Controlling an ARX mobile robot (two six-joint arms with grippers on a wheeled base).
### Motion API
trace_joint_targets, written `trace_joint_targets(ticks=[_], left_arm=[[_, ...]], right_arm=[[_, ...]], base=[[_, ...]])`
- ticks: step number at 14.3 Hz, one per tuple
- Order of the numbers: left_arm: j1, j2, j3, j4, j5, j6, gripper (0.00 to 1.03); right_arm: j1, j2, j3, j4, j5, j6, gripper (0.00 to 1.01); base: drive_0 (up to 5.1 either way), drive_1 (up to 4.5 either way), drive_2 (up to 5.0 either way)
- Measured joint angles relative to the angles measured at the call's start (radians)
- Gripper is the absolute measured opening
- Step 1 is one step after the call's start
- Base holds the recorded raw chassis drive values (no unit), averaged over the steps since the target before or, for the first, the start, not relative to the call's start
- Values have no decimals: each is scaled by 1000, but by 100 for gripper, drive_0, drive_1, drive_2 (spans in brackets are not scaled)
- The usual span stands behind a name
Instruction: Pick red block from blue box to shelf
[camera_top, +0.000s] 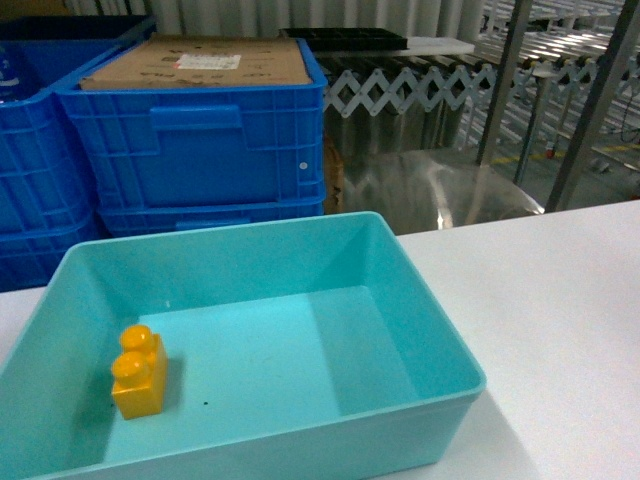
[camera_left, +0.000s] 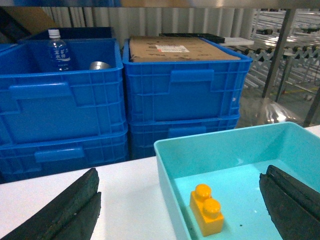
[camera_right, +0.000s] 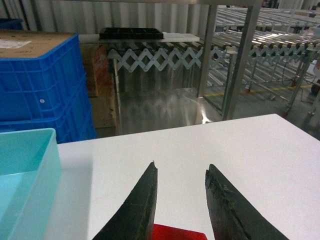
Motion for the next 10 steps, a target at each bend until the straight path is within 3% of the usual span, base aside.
trace_joint_targets(ticks=[10], left_arm=[[0, 0, 0, 0, 0, 0, 98]], right_arm=[[0, 0, 0, 0, 0, 0, 25]], base=[[-16, -16, -16]])
